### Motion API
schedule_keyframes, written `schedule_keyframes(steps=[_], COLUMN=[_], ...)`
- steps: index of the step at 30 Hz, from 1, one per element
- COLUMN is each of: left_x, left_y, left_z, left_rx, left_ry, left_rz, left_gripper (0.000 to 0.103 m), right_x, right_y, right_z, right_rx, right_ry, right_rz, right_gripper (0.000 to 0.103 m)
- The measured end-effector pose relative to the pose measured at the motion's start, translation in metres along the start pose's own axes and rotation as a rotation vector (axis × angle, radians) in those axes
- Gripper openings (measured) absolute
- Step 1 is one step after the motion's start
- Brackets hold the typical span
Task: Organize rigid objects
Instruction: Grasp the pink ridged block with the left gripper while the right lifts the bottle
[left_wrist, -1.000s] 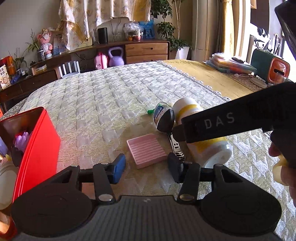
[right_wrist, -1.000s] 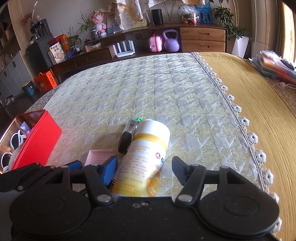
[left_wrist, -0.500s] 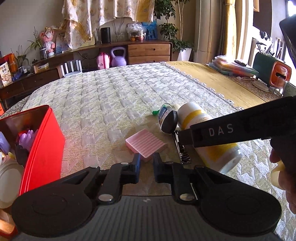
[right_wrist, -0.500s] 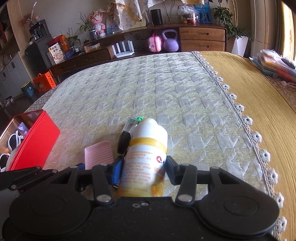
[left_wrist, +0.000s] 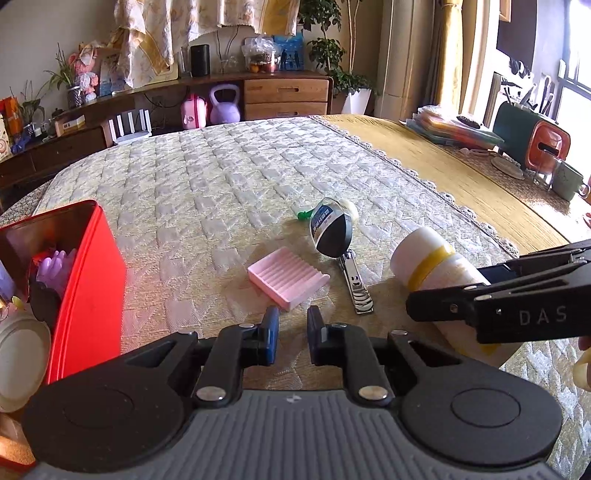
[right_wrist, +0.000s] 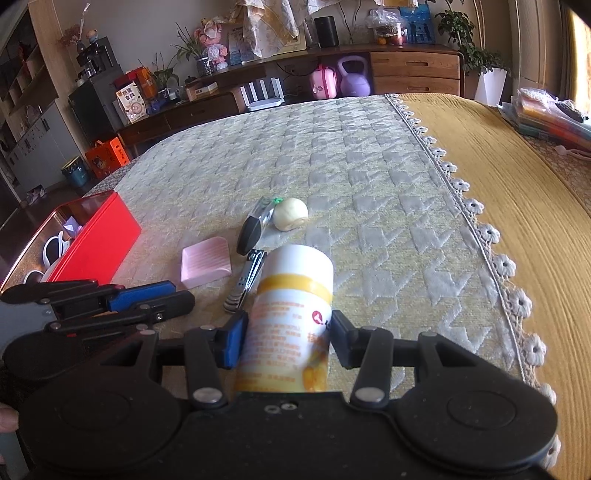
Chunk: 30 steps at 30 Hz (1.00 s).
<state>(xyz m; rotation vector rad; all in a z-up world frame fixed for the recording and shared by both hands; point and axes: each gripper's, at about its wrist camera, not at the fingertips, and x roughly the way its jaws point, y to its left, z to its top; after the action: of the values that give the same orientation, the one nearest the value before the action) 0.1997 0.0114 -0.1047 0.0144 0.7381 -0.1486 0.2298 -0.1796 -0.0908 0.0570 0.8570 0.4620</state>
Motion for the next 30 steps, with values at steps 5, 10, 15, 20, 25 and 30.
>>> schedule_keyframes(steps=[5,10,15,20,25,30], left_x=[0.000,0.006,0.017,0.030,0.035,0.037], left_y=[0.000,0.008,0.011,0.006,0.007,0.005], left_z=[0.004,0.013,0.018,0.018,0.021,0.021], left_rx=[0.012,-0.019,0.006,0.072,0.084,0.105], left_ry=[-0.014,-0.027,-0.014,0.001,-0.006,-0.021], left_rz=[-0.001,-0.019,-0.029,-0.028,-0.025,-0.017], left_gripper=[0.076,0.078,0.078,0.078,0.078,0.078], right_x=[0.000,-0.001,-0.001,-0.001,-0.002,-0.001], right_y=[-0.001,-0.005,-0.007,-0.008,-0.009,-0.009], right_z=[-0.001,-0.002,-0.001,-0.002,-0.002,-0.002], right_rx=[0.006,0.010,0.002,0.002,0.009,0.012], right_ry=[-0.001,-0.003,0.001,0.001,-0.002,-0.004], right_rz=[0.014,0.028,0.046,0.053,0.059,0.061], right_gripper=[0.047,0.047,0.047,0.047,0.047,0.047])
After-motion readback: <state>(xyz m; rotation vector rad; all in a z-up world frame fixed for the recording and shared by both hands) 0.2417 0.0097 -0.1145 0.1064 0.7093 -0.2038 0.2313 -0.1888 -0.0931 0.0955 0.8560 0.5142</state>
